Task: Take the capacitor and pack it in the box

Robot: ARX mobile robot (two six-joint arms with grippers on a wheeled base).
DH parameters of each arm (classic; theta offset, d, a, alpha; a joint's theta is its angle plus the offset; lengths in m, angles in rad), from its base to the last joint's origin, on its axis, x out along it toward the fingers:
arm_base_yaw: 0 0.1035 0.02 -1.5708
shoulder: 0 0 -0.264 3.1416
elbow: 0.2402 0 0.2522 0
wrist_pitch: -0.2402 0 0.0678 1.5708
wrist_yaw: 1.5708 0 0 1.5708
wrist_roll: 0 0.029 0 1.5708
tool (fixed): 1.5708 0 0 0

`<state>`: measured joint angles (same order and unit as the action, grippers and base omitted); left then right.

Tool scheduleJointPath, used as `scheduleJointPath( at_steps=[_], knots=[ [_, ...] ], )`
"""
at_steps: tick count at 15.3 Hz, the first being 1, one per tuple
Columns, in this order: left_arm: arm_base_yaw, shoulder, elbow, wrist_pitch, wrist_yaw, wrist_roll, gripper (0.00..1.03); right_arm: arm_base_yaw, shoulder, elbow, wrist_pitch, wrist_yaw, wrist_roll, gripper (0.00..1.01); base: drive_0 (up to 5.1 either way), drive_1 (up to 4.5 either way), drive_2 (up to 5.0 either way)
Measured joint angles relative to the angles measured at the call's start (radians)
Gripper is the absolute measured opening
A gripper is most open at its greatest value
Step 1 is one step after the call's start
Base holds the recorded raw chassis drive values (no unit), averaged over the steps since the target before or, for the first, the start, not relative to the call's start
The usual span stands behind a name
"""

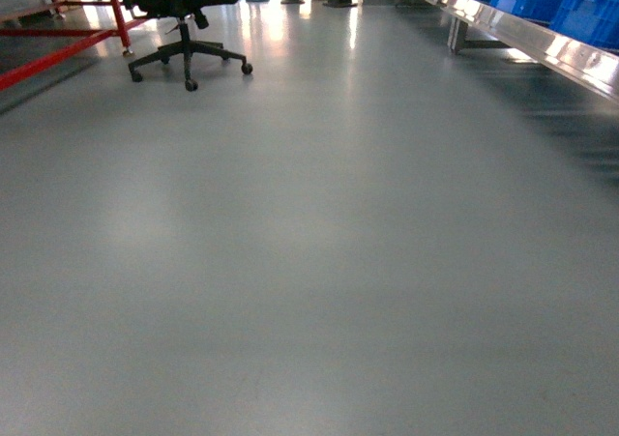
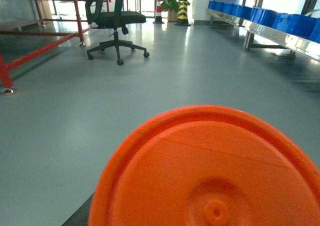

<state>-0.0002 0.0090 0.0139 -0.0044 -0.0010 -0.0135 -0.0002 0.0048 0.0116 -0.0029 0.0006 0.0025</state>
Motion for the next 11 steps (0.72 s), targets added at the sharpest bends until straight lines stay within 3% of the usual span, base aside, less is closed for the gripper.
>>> scheduleJointPath(
  at_steps=[11],
  knots=[
    [0.000,0.000,0.000,0.000,0.002,0.000,0.43,0.000,0.000,0.000,-0.001,-0.001,0.000,0.98,-5.0,2.37,2.4]
  ],
)
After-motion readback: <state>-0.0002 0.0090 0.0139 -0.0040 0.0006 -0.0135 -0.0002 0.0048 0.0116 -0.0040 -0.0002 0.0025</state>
